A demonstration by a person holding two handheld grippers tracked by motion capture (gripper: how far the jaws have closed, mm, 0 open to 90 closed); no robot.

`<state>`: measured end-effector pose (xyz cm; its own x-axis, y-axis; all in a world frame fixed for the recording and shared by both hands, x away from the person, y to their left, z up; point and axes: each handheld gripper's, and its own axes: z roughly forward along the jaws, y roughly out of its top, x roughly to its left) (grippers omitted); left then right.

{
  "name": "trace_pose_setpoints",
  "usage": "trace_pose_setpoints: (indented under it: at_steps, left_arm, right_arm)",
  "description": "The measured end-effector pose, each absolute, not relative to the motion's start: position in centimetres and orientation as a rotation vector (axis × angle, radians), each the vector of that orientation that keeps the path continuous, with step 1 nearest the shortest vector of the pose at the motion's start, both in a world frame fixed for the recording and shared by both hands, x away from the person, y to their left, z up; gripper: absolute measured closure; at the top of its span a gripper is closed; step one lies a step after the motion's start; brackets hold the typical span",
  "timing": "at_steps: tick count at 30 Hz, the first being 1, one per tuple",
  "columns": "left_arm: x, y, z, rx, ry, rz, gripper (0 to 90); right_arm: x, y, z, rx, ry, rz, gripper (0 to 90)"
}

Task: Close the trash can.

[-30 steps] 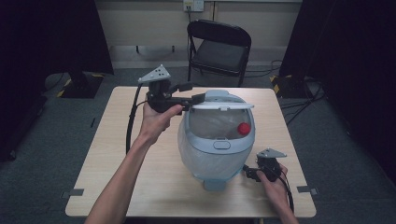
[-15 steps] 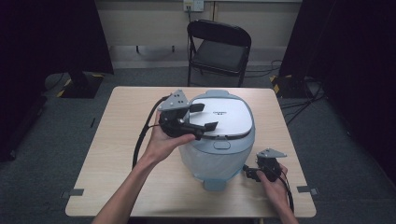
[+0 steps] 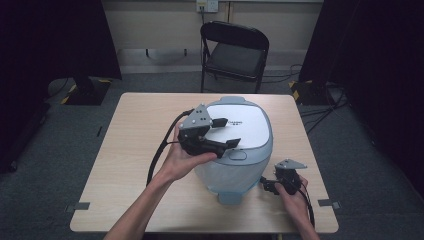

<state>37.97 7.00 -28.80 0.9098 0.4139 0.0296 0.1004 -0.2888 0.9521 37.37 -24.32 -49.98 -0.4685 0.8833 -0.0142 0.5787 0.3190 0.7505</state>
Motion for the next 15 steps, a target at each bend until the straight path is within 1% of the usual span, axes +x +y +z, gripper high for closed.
trace_pose_setpoints:
  at_steps: [3,4,6,9,13,15]
  left_arm:
    - [37.9,6.9,-28.7,1.863,0.385,0.309,31.9]
    - [37.7,6.8,-28.7,1.903,0.356,0.349,33.3]
    - [37.2,6.7,-28.7,1.898,0.337,0.335,37.9]
    - [37.1,6.8,-28.6,1.908,0.331,0.337,38.2]
    - [37.6,7.5,-29.1,1.852,0.377,0.332,37.7]
    - [37.9,8.3,-29.2,1.822,0.406,0.294,35.4]
  right_arm:
    - [37.4,-24.3,-50.0,1.294,2.166,0.967,22.7]
    - [37.4,-24.3,-50.0,1.294,2.166,0.967,22.7]
    - [37.4,-24.3,-50.0,1.294,2.166,0.968,22.7]
    - [37.4,-24.3,-50.0,1.294,2.165,0.967,22.7]
    - [37.4,-24.3,-50.0,1.294,2.166,0.967,22.7]
    - [37.4,-24.3,-50.0,1.294,2.166,0.967,22.7]
